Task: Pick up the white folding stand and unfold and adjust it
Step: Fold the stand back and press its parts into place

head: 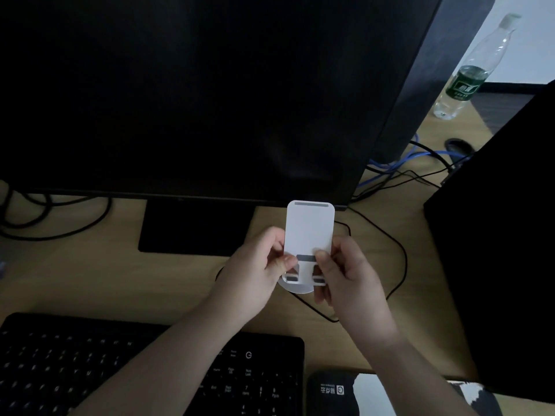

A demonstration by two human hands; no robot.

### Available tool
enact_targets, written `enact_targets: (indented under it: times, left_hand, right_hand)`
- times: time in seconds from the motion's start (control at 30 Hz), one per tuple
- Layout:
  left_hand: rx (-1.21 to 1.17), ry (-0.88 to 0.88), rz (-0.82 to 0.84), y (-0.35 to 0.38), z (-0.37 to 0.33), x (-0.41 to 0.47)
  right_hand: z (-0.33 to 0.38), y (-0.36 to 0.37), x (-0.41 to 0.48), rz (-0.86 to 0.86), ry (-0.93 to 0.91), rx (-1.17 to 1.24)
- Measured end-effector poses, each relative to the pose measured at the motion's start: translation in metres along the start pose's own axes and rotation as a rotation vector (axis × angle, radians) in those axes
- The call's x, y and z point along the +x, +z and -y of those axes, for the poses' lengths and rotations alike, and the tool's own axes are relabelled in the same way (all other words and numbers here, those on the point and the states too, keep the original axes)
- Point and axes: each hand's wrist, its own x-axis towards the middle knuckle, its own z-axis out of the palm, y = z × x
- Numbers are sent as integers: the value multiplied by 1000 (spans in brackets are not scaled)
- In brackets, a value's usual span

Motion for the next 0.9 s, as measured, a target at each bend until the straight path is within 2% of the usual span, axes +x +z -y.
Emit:
enact_targets:
  times: [0.13, 0.23, 0.43, 0.5, 0.7, 0.8, 0.9]
  left_hand:
    - [-70, -24, 68, -5, 2, 6]
    - [-113, -55, 148, -13, 1, 13]
    - [-247, -167, -15, 10, -9, -9]
    - [-246, -178, -34, 14, -12, -11]
    - [-98, -156, 209, -21, -14, 15]
    - [-124, -164, 156, -14, -16, 10]
    - [-164, -205, 83, 1, -16, 0]
  right_hand:
    - [-7, 9, -4, -81, -50, -84]
    - [-5, 11, -5, -89, -45, -53]
    - [8, -16, 21, 120, 23, -88]
    - [9, -19, 21, 134, 36, -62]
    - [-3, 12, -7, -62, 11, 52]
    - [3, 4, 2, -30, 35, 74]
    - [7, -9, 10, 44, 36, -22]
